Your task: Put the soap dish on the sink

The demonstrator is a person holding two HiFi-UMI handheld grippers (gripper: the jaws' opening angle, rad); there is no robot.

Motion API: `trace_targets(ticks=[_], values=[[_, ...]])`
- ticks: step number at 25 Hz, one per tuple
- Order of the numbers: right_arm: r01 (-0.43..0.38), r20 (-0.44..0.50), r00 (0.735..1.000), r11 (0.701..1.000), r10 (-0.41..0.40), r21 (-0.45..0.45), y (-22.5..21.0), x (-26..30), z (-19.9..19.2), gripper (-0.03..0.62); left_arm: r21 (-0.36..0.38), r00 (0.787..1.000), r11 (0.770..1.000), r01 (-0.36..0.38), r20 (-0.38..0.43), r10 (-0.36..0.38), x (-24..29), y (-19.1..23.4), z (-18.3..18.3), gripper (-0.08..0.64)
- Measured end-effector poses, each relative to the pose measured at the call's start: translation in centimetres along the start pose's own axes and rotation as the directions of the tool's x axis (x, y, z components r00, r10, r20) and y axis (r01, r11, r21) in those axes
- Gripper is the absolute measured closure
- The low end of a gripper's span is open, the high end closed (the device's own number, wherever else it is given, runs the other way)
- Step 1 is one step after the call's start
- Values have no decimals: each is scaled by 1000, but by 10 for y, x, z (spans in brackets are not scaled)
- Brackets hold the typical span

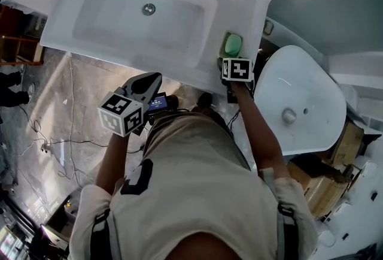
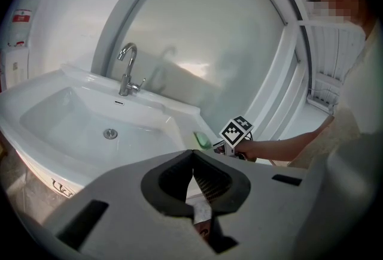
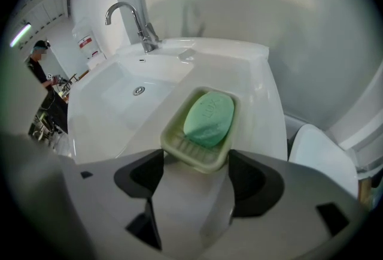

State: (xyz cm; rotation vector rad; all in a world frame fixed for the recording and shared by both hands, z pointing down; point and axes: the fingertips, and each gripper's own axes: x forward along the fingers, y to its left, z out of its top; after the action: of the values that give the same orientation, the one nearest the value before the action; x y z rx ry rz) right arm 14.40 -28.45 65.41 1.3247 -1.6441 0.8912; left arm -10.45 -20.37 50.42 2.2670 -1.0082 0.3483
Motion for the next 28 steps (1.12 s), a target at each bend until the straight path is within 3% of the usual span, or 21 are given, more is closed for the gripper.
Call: trace_targets(ticks=[15,23,26,28], values=[[-20,3,1000,999,20,38,3,9,20,281,3,1000,1000,17,-21,-17,11,-5,-2,540],[-16,56,998,1000,16,2,-3,-2,27,319,2,1000,1000,7,-9,-7,7,1,2,540],[-45,98,994,999,42,29,-1,-17,28,327,4,1000,1000,-1,1,1,3,9,5,540],[-83,132,988,995,75,54,3,-30,28,367,5,1000,1000,-3,6,3,0,13,8,540]])
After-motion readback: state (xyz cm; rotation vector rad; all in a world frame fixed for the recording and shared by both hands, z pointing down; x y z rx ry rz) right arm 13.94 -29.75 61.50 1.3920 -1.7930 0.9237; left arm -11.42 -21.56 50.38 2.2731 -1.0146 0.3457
